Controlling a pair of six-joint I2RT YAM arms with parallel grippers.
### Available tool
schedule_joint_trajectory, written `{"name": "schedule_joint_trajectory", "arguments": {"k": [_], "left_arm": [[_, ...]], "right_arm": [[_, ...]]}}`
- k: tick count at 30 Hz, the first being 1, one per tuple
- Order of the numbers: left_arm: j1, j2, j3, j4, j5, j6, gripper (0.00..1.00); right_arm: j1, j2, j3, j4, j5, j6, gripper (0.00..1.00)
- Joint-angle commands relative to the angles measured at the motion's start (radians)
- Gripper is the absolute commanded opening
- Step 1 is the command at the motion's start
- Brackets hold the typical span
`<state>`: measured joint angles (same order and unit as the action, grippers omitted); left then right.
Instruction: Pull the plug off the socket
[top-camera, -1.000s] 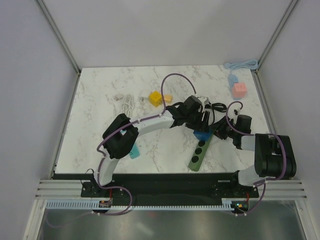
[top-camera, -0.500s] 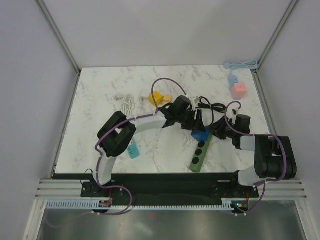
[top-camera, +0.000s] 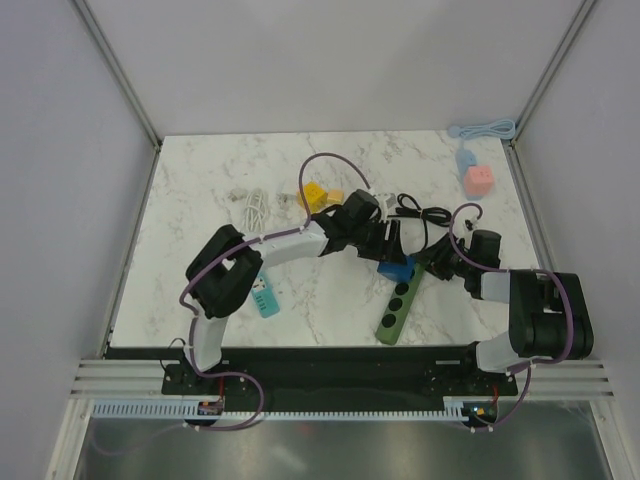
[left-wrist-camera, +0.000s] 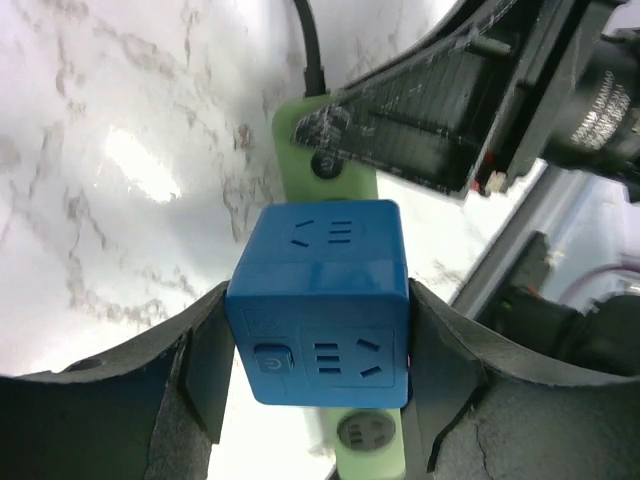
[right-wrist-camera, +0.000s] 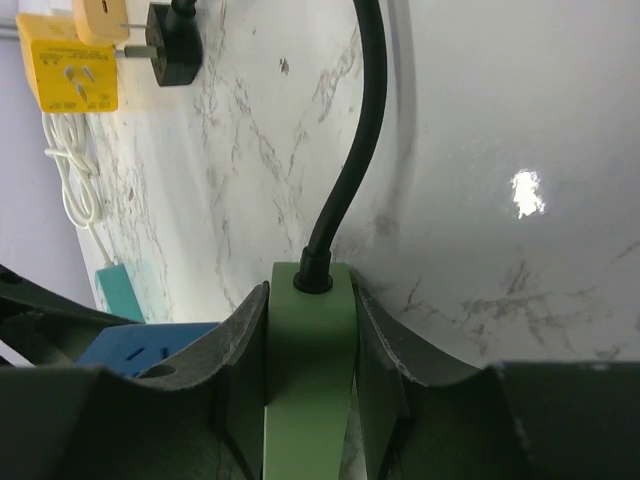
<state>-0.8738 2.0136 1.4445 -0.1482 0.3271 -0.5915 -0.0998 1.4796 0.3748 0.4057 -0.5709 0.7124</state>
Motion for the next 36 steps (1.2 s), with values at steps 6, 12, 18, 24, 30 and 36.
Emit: {"name": "schedule_joint_trajectory", "arguments": {"k": [6, 12, 18, 24, 30, 36], "left_arm": [[0.108, -0.127, -0.119, 0.222, 0.268, -0.198, 0.02], [0.107, -0.177, -0.075, -0.002, 0.071, -0.036, 0.02], [0.108, -0.194, 0.062, -0.319, -0.293, 0.149, 0.02], [0.121, -0.202, 0.091, -0.421, -0.653, 0.255, 0.02], [0.13, -0.133, 0.157, -0.479, -1.023, 0.441, 0.02], [0.154, -0.004, 0.243, -0.461, -1.221, 0.626, 0.02]], "right_arm": [[-0.026, -0.001, -0.01, 0.001, 0.157, -0.116, 0.0], [-0.026, 0.001, -0.008, 0.004, 0.152, -0.117, 0.0], [-0.026, 0.005, -0.008, 0.007, 0.149, -0.114, 0.0], [-0.026, 0.007, -0.008, 0.008, 0.147, -0.113, 0.0], [-0.026, 0.008, -0.008, 0.008, 0.149, -0.113, 0.0], [-0.028, 0.01, -0.008, 0.008, 0.146, -0.111, 0.0]]}}
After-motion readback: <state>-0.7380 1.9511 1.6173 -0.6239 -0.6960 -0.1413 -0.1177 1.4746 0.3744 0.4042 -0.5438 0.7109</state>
